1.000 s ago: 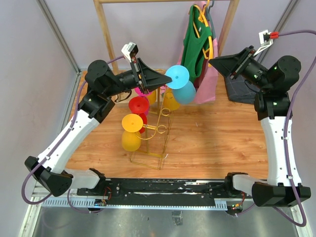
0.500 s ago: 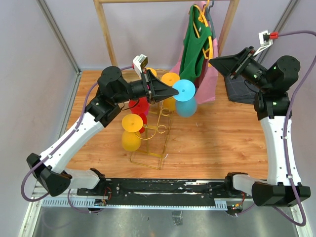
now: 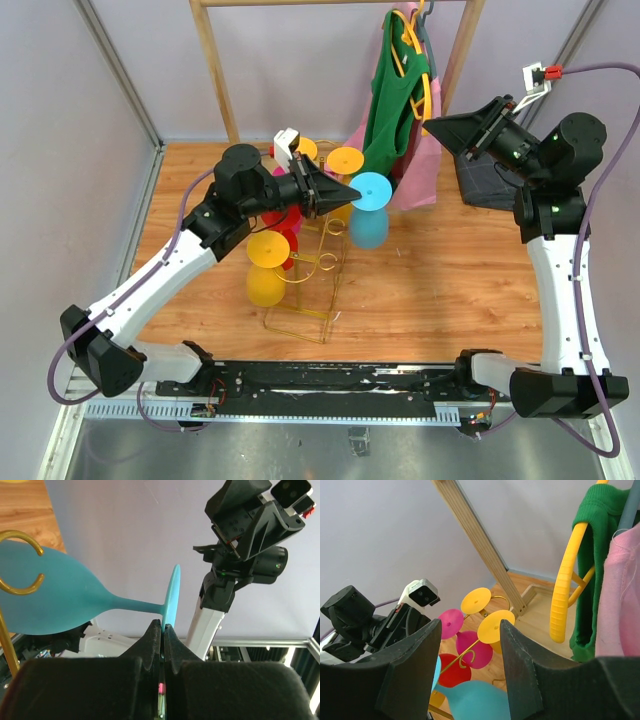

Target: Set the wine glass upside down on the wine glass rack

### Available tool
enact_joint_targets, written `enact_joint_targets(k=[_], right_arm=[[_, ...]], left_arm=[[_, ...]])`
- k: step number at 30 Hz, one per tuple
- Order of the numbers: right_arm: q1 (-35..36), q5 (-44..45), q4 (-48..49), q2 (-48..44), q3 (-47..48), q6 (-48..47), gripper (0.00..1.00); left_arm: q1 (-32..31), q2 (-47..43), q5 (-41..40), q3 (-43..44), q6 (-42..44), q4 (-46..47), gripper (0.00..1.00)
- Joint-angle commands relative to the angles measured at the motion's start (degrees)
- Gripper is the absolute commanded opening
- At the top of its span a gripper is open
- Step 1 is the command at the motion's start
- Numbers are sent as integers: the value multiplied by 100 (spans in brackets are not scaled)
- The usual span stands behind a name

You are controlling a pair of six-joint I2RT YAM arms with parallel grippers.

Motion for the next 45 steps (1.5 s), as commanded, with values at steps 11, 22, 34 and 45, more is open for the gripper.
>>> enact_joint_targets(k=[11, 22, 34, 45], right_arm=[[-208, 57, 171, -73, -180, 96, 52], [-241, 31, 371, -73, -351, 183, 52], [-295, 11, 538, -98, -523, 277, 52], [-360, -29, 746, -74, -668, 406, 52]], left_arm=[[-41, 79, -752, 163, -205, -403, 0], [28, 111, -1111, 446, -77, -945, 0], [185, 75, -1345, 387, -169, -1163, 0], [273, 128, -1548, 337, -317, -1214, 0]])
